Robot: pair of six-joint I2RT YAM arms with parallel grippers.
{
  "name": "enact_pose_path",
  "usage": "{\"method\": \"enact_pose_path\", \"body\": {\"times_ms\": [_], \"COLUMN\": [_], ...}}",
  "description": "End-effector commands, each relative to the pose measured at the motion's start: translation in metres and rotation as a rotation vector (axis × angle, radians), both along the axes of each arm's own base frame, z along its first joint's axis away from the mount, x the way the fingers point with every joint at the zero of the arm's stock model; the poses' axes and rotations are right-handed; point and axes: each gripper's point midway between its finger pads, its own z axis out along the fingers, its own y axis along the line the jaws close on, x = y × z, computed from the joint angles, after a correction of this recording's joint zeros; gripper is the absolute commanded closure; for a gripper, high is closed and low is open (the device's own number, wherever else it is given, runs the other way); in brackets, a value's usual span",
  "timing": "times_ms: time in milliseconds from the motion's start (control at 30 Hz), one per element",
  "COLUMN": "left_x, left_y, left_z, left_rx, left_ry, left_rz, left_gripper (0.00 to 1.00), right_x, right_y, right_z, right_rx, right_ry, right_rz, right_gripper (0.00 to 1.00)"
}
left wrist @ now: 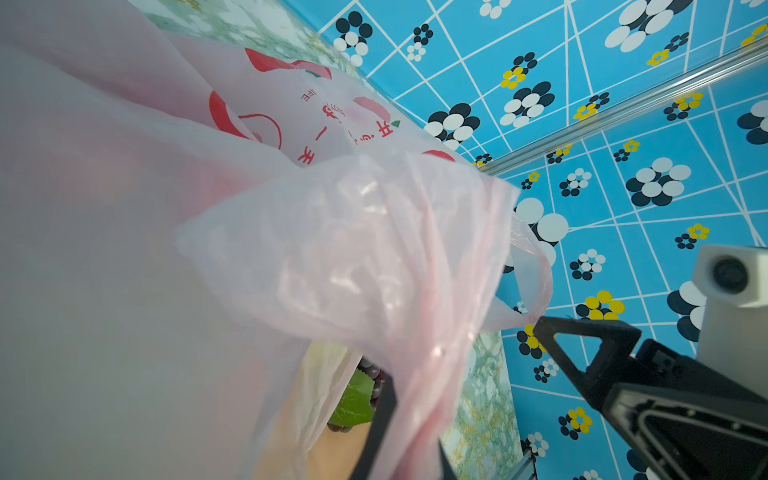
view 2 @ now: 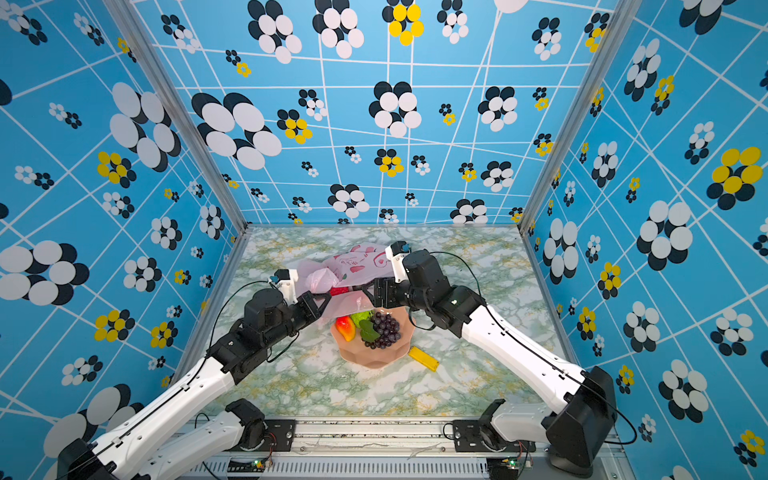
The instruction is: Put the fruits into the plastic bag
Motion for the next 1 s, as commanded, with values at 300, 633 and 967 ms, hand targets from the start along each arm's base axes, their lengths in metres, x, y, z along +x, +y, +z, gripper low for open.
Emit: {"method": "enact_pose_path", "body": {"times_ms": [300,633,967], "left_x": [0.001,0.001,0.001], "left_y": [0.001,0.008,0.011], "left_z": [-0.001,0.011,0.02], "left_rx": [-0.008,-0.018,-0.02], "left_ry": [-0.008,-0.039,-0.056], "left_rz": [0.017,0.054,0.065], "left_gripper": [1.0,1.0,1.0], "right_x": [-0.015,-0.043,-0.021], "right_y": [0.007,0.084,0.118], "right_z": [-0.081,-0.11,-0.132], "right_rx": [-0.057,-0.175,-0.295], "right_ry": [0.152,0.088,0.045], "right_rz": [0.017,0.271,0.342], "right_gripper": [0.24,0.3,0.31]}}
